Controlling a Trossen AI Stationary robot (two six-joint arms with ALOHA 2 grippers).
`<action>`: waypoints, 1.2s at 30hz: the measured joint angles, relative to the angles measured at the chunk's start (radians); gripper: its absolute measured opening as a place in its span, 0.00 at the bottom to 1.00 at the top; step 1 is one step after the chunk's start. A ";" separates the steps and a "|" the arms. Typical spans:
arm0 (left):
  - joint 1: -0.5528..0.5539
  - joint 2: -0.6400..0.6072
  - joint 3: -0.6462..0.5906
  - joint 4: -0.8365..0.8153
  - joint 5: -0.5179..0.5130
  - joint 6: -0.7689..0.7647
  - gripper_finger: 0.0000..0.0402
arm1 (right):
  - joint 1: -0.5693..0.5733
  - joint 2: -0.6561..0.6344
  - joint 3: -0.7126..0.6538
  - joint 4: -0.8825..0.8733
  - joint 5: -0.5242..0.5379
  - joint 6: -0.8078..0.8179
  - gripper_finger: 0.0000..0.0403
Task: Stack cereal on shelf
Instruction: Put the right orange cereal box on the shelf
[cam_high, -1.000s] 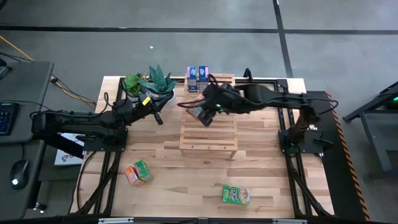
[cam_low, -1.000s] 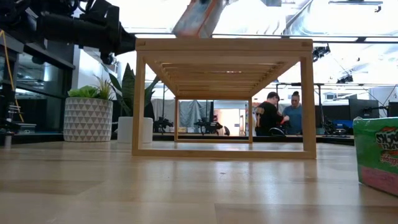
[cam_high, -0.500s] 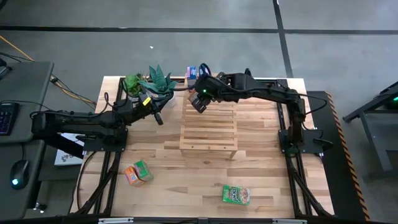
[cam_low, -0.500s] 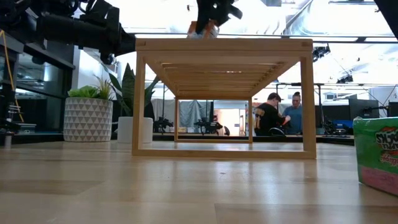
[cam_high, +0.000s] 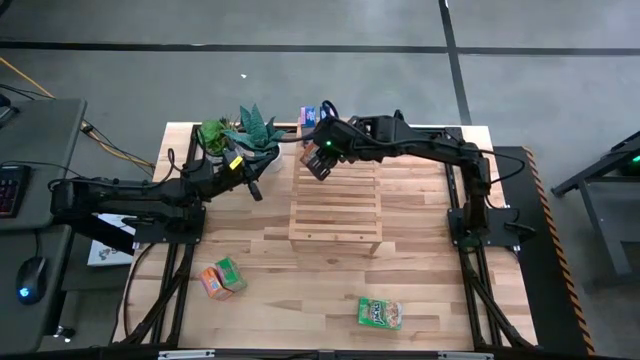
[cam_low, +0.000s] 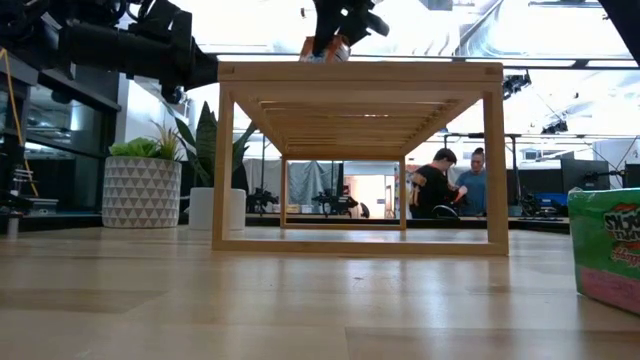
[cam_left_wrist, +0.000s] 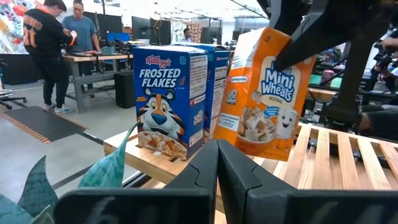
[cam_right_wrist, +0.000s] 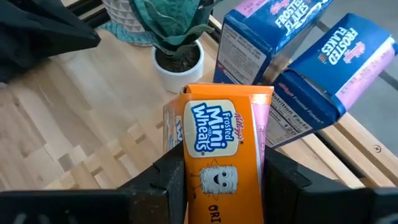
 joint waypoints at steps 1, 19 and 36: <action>0.000 0.000 0.000 0.000 0.000 0.000 0.00 | 0.000 0.001 0.000 0.001 -0.003 0.002 0.35; 0.000 0.000 0.000 -0.003 0.000 0.003 0.00 | 0.000 0.047 -0.001 0.032 0.062 -0.038 0.55; 0.000 0.000 0.000 -0.005 0.000 0.010 0.00 | 0.000 0.029 0.000 0.150 0.069 -0.174 0.59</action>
